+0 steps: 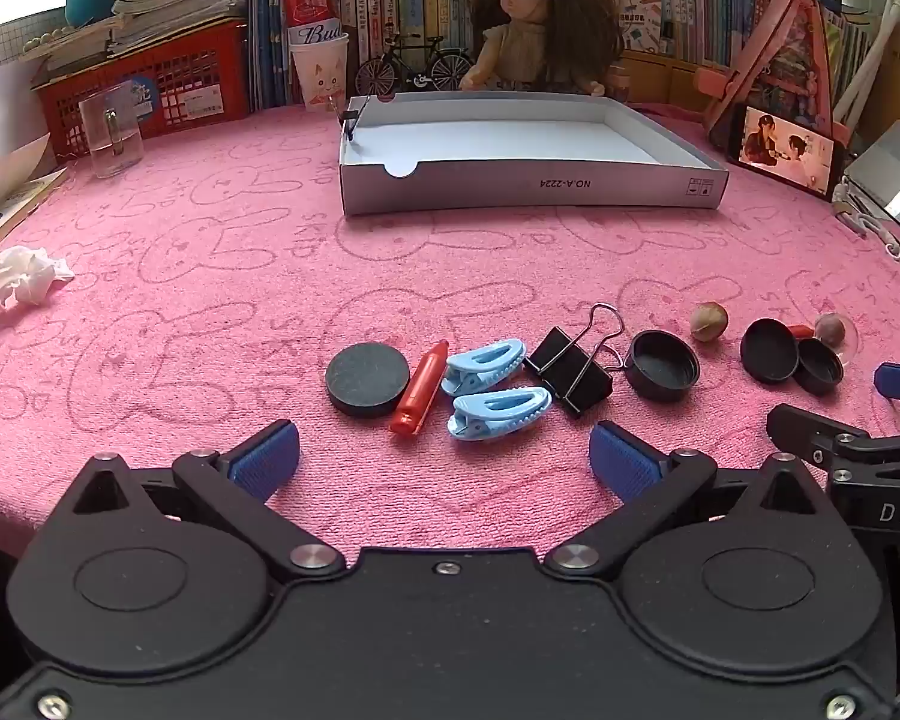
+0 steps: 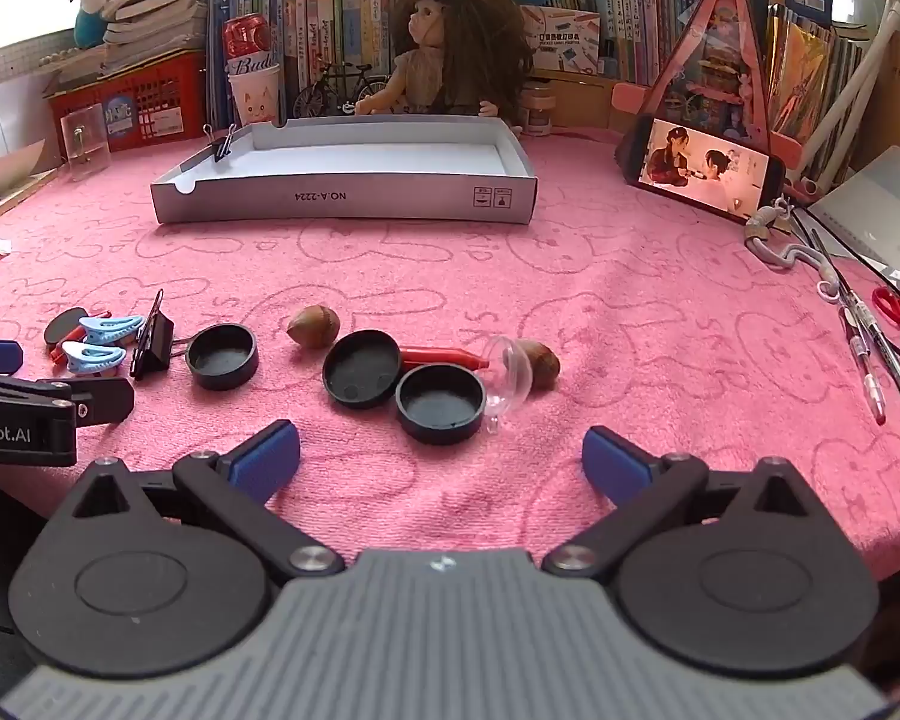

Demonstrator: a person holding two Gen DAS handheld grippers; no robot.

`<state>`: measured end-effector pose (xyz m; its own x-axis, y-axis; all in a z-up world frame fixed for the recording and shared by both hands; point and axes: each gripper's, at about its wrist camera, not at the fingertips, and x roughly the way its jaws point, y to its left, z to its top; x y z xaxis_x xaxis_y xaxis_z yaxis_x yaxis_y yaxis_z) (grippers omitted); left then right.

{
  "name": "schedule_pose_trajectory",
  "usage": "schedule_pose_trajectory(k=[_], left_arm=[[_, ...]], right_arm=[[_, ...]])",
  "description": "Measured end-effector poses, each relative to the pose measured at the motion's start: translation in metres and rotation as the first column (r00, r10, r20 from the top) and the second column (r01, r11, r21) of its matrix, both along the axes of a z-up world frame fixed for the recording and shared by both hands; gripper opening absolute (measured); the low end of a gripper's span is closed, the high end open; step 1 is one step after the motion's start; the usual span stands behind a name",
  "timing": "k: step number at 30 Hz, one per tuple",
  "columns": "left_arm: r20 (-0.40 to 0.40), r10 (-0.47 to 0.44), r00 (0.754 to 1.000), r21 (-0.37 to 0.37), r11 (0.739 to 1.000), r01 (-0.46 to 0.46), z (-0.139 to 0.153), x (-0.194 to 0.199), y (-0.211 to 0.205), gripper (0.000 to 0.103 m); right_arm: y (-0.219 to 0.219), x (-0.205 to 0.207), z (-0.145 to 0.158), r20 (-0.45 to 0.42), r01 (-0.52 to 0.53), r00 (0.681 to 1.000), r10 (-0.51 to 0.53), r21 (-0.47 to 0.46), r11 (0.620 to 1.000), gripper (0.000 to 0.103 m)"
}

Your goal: Organize rigid objects

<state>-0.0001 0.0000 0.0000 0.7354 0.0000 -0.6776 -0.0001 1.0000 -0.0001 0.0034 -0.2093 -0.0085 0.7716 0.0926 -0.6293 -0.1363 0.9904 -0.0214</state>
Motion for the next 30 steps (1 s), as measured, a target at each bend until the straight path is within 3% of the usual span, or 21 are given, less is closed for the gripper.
schedule_pose_trajectory(k=[30], left_arm=[[-0.001,0.000,1.000,0.003,1.000,0.000,0.0000,0.0000,-0.0001,0.103]], right_arm=[[0.0028,0.0023,0.0012,-0.015,0.000,1.000,0.000,-0.004,1.000,0.103]])
